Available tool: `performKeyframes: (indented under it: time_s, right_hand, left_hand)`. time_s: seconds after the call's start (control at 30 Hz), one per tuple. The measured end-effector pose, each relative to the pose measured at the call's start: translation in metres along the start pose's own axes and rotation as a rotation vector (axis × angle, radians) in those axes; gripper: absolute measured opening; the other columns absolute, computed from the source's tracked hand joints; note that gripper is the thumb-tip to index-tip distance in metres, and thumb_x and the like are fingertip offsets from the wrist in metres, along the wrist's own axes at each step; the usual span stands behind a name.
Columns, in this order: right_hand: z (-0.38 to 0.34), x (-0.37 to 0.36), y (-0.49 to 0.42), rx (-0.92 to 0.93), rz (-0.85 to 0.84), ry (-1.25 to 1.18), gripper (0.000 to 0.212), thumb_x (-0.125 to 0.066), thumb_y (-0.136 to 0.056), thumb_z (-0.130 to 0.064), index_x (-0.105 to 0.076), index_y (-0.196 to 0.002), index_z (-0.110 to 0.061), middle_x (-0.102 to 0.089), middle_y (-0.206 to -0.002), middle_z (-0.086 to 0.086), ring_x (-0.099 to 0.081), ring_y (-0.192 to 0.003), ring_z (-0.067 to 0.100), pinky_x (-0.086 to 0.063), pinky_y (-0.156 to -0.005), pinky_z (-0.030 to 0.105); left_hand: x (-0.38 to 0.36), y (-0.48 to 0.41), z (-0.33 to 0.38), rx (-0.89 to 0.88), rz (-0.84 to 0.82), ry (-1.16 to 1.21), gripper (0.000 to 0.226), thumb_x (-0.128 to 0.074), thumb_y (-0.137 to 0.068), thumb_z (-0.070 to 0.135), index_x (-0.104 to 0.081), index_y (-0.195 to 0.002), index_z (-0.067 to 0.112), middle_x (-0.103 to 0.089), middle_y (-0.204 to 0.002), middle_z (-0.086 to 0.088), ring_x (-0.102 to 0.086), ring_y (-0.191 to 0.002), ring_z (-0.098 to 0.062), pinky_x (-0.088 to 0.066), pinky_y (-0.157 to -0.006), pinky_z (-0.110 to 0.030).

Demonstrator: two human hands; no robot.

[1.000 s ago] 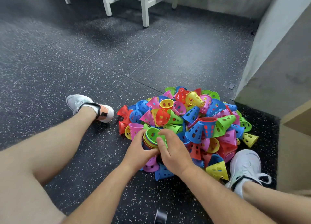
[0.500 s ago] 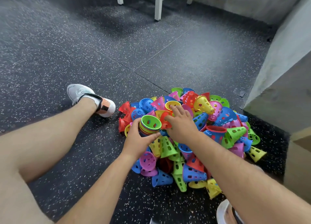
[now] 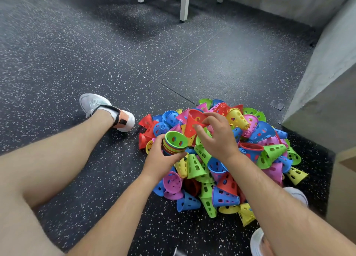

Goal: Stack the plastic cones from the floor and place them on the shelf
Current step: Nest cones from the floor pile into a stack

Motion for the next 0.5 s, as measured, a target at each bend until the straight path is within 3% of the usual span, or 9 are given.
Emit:
performKeyframes:
  time_s: [0.13,0.27,0.4,0.5]
  right_hand:
    - [-0.018,-0.009,0.006,0.066,-0.109,-0.044,0.026,-0.066,-0.087,-0.039,-0.064,-0.087,-0.014,-0.062,-0.117,-0.002,-0.050,-0.116,0.011,-0.032,-0.101,0.012]
    - [-0.027,-0.021,0.013,0.073,-0.222,-0.083,0.028,-0.066,-0.085,-0.044,-0.065,-0.095,-0.018,-0.063,-0.111,-0.007,-0.054,-0.112,0.010,-0.042,-0.099,0.026]
    - [-0.026,-0.031,0.023,0.010,-0.390,-0.076,0.051,-0.065,-0.078,-0.062,-0.059,-0.117,-0.031,-0.062,-0.116,-0.016,-0.054,-0.113,0.001,-0.045,-0.099,0.027]
    - [-0.026,-0.027,0.022,-0.021,-0.418,-0.062,0.060,-0.064,-0.076,-0.067,-0.056,-0.126,-0.033,-0.061,-0.122,-0.017,-0.054,-0.117,0.000,-0.045,-0.102,0.028]
  left_hand:
    - [0.001,-0.001,-0.001,0.003,0.004,0.023,0.061,-0.095,-0.072,0.019,-0.059,-0.119,0.034,-0.073,-0.109,0.010,-0.069,-0.099,-0.001,-0.053,-0.086,-0.019]
    - [-0.002,0.000,0.002,-0.001,-0.003,0.057,0.060,-0.094,-0.073,0.013,-0.060,-0.121,0.030,-0.075,-0.108,0.007,-0.071,-0.097,-0.005,-0.057,-0.088,-0.026]
    - [-0.004,0.002,0.012,-0.030,-0.008,0.064,0.055,-0.091,-0.076,0.014,-0.062,-0.121,0.029,-0.076,-0.104,0.008,-0.073,-0.094,-0.007,-0.058,-0.080,-0.025]
    - [-0.007,0.001,0.018,-0.045,-0.016,0.054,0.051,-0.089,-0.077,0.018,-0.063,-0.119,0.033,-0.075,-0.106,0.010,-0.073,-0.096,-0.009,-0.058,-0.082,-0.030]
Point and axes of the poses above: each hand's wrist, its own y-axis away from the middle knuckle, its own x-axis out of the back of the hand, z = x × y, the point moved 9 cm from there along -y, towards the middle knuckle
